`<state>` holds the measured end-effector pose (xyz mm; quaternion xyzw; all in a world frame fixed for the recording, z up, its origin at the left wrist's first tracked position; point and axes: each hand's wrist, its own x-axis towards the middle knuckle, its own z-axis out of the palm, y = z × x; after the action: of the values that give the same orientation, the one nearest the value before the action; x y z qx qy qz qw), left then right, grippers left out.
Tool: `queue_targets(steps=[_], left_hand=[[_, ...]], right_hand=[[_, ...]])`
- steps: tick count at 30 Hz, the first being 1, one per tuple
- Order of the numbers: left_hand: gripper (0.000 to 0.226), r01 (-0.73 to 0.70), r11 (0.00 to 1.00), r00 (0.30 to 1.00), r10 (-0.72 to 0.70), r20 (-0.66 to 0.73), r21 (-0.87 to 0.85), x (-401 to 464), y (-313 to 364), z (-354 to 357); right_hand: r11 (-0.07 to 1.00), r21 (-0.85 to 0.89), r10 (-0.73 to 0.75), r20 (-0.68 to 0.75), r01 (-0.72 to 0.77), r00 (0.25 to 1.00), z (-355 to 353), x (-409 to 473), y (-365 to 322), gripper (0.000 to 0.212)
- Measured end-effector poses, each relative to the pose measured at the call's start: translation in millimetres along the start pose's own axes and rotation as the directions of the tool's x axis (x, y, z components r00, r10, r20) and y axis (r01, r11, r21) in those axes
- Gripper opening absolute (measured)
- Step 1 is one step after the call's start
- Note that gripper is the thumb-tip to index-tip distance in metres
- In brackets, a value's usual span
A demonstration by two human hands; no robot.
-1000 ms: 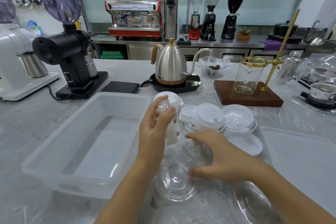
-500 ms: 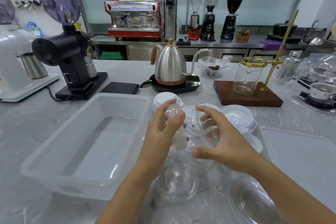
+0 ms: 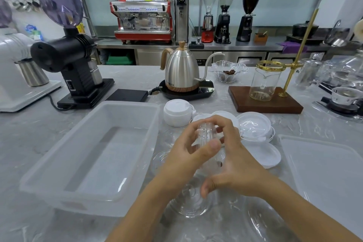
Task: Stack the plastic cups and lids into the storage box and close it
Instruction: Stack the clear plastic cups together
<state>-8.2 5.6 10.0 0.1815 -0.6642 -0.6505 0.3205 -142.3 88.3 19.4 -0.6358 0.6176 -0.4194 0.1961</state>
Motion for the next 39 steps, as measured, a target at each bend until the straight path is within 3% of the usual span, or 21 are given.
queue_targets(steps=[3,8,11,13,18,26,29,35,39], left_hand=[[0.059,-0.007,0.997,1.000,0.008,0.014,-0.082,0.0,0.4,0.7],[0.067,-0.016,0.950,0.987,-0.034,-0.155,-0.313,6.9,5.7,-8.4],[0.062,-0.088,0.955,0.965,0.012,-0.260,-0.282,7.6,7.7,-15.4],[0.060,-0.104,0.948,0.955,0.011,-0.297,-0.300,7.7,8.4,-17.8],[0.067,-0.077,0.966,0.946,-0.008,-0.325,-0.248,7.7,9.0,-19.3],[0.062,-0.056,0.970,0.942,-0.027,-0.334,-0.236,9.2,6.6,-19.1],[0.061,-0.052,0.969,0.941,-0.033,-0.338,-0.240,9.4,5.9,-20.1],[0.065,-0.028,0.968,0.955,-0.047,-0.291,-0.249,8.0,6.0,-17.7],[0.064,0.014,0.967,0.985,-0.057,-0.161,-0.255,6.2,4.1,-12.5]], right_hand=[[1.000,-0.016,-0.005,0.032,0.005,0.999,-0.8,-1.0,-1.4,0.124],[0.999,-0.007,0.041,-0.007,-0.041,0.999,-12.2,3.9,6.2,0.108],[0.990,-0.091,0.102,-0.022,-0.103,0.995,-13.8,4.9,14.1,0.086],[0.974,-0.180,0.149,0.049,-0.138,0.988,-12.6,3.6,17.0,0.082],[0.925,-0.351,0.202,0.127,-0.146,0.971,-7.4,1.9,22.3,0.086],[0.882,-0.445,0.260,0.186,-0.155,0.948,-10.1,2.2,23.1,0.097],[0.913,-0.371,0.240,0.148,-0.171,0.959,-13.9,4.0,22.2,0.097],[0.995,-0.013,0.098,-0.091,-0.099,0.991,-24.0,6.7,13.0,0.089],[0.997,0.077,-0.027,-0.063,0.031,0.998,-15.9,5.8,7.9,0.090]])
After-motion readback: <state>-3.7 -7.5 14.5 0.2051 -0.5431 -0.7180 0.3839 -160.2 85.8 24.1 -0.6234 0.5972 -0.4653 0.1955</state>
